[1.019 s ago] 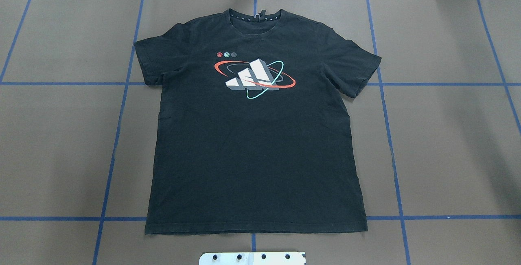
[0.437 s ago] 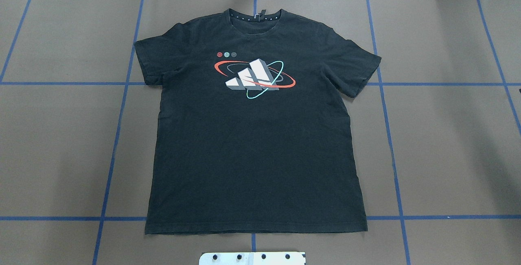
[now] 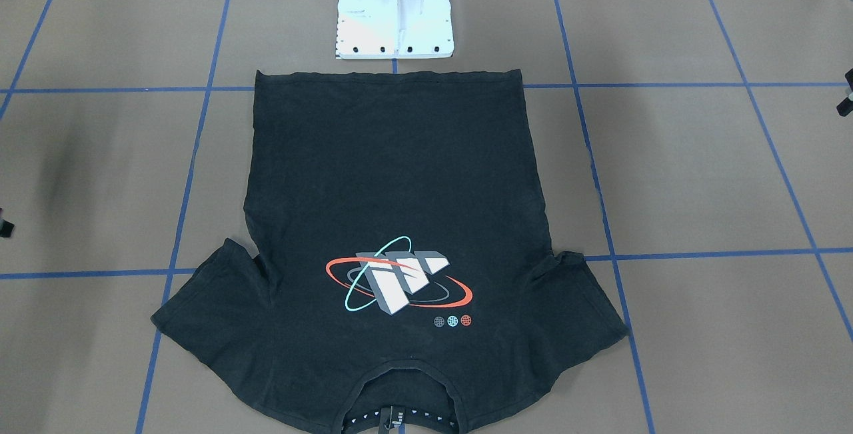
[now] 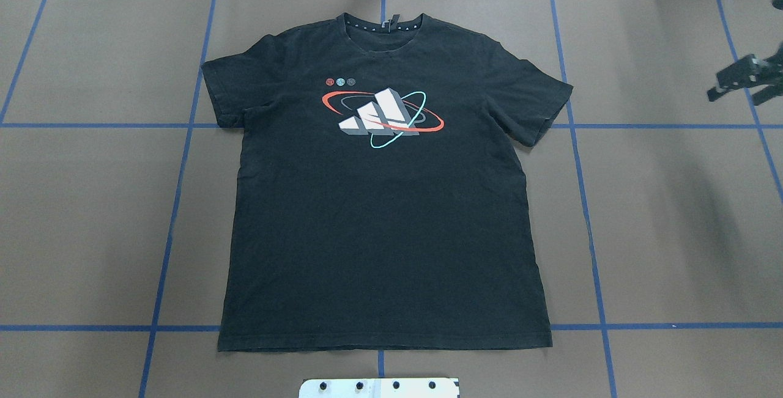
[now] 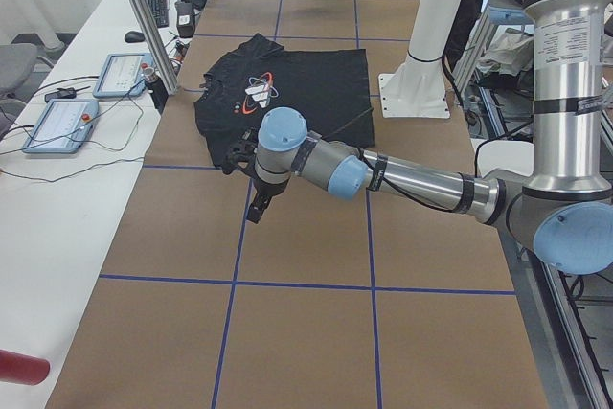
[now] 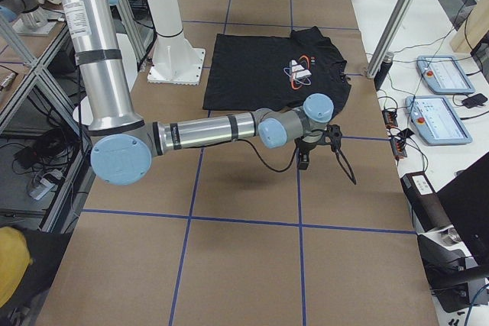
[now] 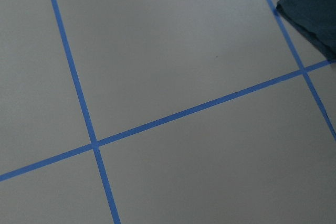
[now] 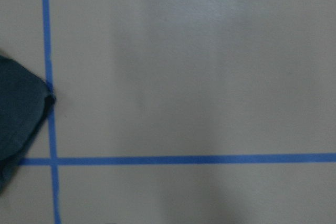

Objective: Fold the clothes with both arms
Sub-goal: 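Move the right gripper toward the sleeve nearest it on the black t-shirt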

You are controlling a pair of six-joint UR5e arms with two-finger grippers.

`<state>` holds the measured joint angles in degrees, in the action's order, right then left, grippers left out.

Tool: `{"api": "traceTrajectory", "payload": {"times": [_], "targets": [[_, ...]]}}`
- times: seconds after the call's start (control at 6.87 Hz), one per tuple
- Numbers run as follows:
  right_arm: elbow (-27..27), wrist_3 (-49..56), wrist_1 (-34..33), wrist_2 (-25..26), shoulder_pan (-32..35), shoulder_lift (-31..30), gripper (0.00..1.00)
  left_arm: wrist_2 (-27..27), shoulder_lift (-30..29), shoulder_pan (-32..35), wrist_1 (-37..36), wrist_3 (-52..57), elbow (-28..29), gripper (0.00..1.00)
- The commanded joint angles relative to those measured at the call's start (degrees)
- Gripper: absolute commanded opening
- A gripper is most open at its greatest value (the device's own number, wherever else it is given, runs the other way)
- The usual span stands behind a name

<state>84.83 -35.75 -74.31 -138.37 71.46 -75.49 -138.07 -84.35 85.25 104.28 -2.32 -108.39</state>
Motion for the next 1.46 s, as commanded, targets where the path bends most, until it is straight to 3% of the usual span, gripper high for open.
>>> {"api": "traceTrajectory", "payload": {"times": [0.0,0.29,0.87,1.31], "targets": [[-9.11,-14.82,8.36,0.73,-4.13,8.92,0.98,-0.01,0.06,0.00,0.05,-0.05,-0.86,1.00],[-15.37,-19.36,13.46,2.48,-6.93,14.48,0.98,-0.18,0.50,0.00,-0.13,-0.14,-2.52,1.00],[-19.25,-19.97,15.95,8.28,-9.84,16.33,0.89,-0.10,0.59,0.00,-0.13,-3.04,-4.55,1.00],[-22.15,-24.19,19.44,11.80,-13.00,18.45,0.88,-0.10,0.59,0.00,-0.13,-3.04,-5.08,1.00]]}}
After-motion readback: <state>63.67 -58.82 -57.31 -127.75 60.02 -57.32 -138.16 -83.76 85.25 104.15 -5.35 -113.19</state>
